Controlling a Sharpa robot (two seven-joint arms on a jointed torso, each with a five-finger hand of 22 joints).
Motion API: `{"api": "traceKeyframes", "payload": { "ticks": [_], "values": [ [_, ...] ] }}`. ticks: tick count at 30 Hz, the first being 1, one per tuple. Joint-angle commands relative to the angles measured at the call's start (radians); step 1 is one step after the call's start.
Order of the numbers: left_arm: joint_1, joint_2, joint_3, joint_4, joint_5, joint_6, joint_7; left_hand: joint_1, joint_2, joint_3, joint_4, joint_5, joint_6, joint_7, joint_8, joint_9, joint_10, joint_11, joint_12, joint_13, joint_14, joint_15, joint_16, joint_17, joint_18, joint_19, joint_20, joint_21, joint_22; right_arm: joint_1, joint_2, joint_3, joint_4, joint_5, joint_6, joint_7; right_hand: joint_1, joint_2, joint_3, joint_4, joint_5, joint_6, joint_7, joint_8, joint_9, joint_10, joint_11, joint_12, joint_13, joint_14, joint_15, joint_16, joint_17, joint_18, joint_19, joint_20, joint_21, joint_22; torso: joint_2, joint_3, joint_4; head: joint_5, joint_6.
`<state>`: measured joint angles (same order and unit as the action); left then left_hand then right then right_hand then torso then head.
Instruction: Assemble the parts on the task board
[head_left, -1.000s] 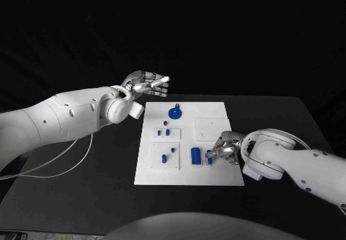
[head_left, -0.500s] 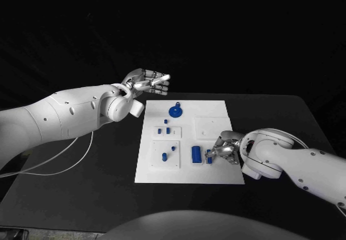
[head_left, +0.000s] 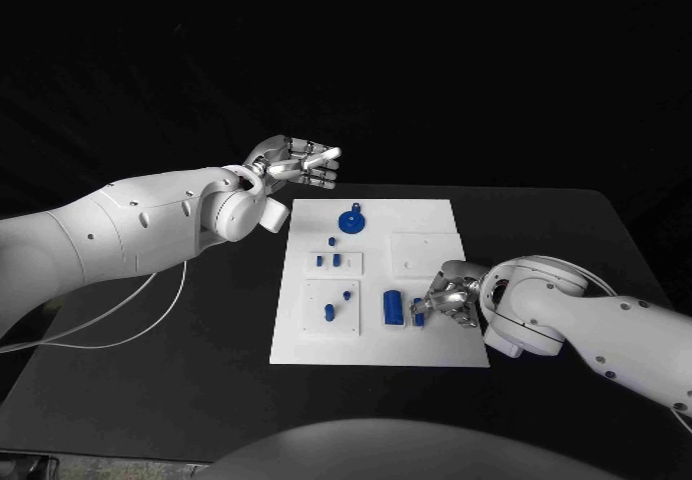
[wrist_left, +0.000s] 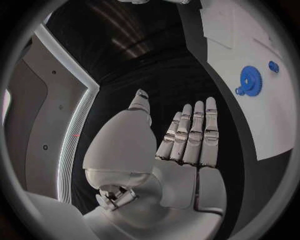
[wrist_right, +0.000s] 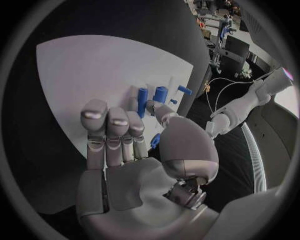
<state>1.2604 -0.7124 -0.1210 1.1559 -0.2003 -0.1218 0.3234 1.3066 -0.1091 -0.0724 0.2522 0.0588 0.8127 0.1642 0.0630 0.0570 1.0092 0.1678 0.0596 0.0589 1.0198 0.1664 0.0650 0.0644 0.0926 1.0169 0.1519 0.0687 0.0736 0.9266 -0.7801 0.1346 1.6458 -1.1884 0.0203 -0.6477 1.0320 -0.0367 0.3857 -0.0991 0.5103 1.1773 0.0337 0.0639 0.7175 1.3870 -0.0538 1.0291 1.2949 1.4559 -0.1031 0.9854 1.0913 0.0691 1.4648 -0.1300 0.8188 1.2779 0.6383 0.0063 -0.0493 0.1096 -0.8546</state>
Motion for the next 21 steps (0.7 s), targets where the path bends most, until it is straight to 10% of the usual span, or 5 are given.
{"api": "traceKeyframes", "payload": {
  "ticks": [1, 9, 21],
  "values": [
    [0.0, 0.001, 0.001, 0.001, 0.001, 0.015, 0.008, 0.001, -0.001, 0.001, 0.001, -0.001, 0.006, 0.002, -0.003, -0.001, -0.005, 0.003, 0.004, 0.0, -0.003, 0.001, -0.004, -0.001, 0.004, -0.002, 0.004, 0.003, -0.001, -0.004, 0.003, -0.003, -0.001, 0.002, 0.019, 0.005, 0.01, 0.01, 0.137, -0.156, -0.083, -0.003, -0.006, 0.001, 0.003, 0.004, -0.005, -0.003, -0.002, -0.001, -0.005, -0.006, -0.001, 0.006, 0.056, 0.0, -0.007, -0.002, 0.0, -0.0003, 0.0002, 0.001, 0.0],
    [0.0, 0.001, 0.001, 0.0, 0.001, 0.016, 0.006, 0.001, -0.001, 0.001, 0.001, -0.001, 0.006, 0.002, -0.003, -0.001, -0.005, 0.003, 0.004, 0.0, -0.003, 0.001, -0.004, -0.001, 0.004, -0.002, 0.004, 0.003, -0.001, -0.004, 0.004, -0.004, -0.005, 0.005, 0.014, 0.008, 0.031, 0.023, 0.034, -0.103, -0.449, 0.008, -0.029, -0.001, -0.044, 0.004, -0.01, 0.004, 0.002, 0.001, -0.008, -0.006, -0.001, 0.003, 0.057, -0.002, -0.009, -0.005, 0.0, -0.0001, 0.0, 0.003, 0.0],
    [0.0, 0.002, 0.001, -0.001, 0.001, 0.017, 0.004, 0.001, -0.001, 0.0, 0.0, -0.002, 0.006, 0.003, -0.003, -0.001, -0.005, 0.003, 0.004, 0.0, -0.003, 0.001, -0.004, -0.001, 0.004, -0.002, 0.004, 0.003, -0.001, -0.004, 0.004, -0.005, -0.009, 0.007, 0.01, 0.01, 0.07, 0.009, -0.058, -0.051, -0.462, 0.027, -0.028, 0.0, -0.129, 0.005, -0.011, 0.001, 0.006, 0.002, -0.011, -0.01, 0.008, -0.002, 0.057, -0.008, -0.008, -0.007, 0.0, 0.0003, -0.0002, 0.003, -0.001]
  ]
}}
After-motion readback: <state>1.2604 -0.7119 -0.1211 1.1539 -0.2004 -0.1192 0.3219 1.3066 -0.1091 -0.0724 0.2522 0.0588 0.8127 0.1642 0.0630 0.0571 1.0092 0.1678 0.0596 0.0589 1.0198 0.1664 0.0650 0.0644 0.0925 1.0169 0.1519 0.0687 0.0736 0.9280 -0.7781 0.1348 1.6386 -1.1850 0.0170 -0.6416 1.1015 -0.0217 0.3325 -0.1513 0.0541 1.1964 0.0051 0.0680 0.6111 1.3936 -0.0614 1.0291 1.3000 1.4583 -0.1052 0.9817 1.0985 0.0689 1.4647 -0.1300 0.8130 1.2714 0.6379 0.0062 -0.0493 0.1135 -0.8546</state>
